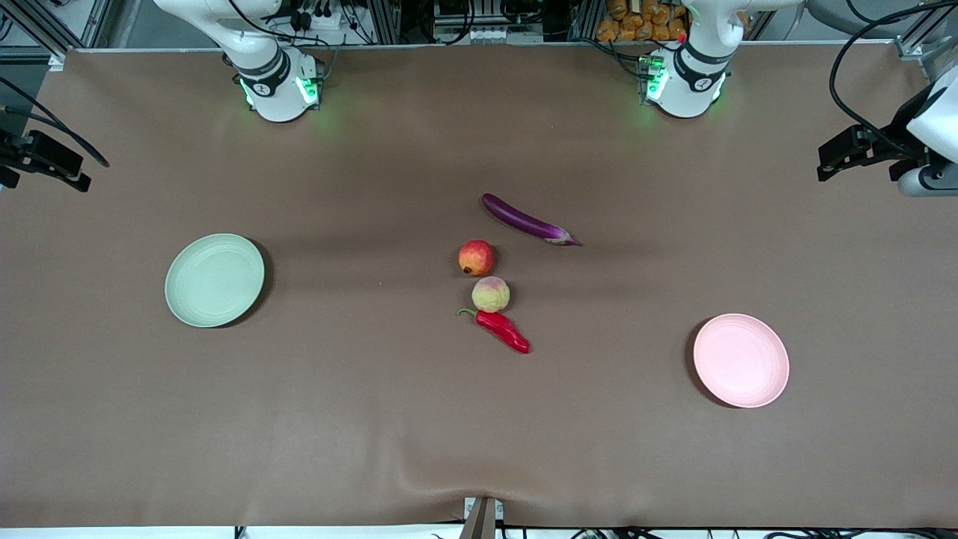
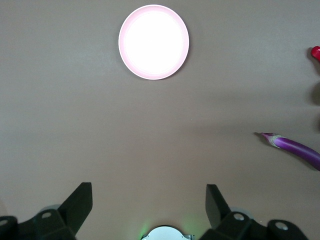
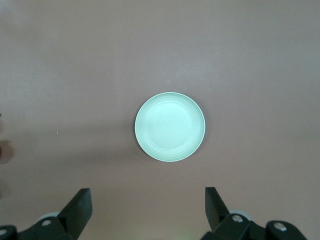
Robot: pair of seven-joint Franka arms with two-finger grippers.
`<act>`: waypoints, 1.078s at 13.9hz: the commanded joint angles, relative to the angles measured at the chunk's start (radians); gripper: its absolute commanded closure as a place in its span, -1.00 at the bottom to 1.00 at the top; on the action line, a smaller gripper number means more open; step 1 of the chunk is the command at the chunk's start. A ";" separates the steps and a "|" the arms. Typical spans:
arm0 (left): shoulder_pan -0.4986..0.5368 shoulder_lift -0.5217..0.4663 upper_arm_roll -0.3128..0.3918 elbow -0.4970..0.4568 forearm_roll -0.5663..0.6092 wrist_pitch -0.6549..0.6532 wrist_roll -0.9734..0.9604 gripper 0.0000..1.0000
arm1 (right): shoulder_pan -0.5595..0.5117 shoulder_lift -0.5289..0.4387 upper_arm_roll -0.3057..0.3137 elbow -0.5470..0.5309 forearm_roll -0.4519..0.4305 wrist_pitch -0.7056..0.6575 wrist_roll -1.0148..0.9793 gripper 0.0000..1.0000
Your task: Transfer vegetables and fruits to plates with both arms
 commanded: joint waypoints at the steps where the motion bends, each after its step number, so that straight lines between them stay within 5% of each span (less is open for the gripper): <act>1: 0.004 0.013 -0.007 0.028 0.018 -0.008 0.014 -1.00 | -0.010 -0.023 0.010 -0.021 -0.006 0.002 0.000 -1.00; 15: -0.006 0.045 -0.005 0.035 0.015 -0.008 -0.011 -1.00 | -0.010 -0.023 0.010 -0.021 -0.004 -0.006 0.000 -1.00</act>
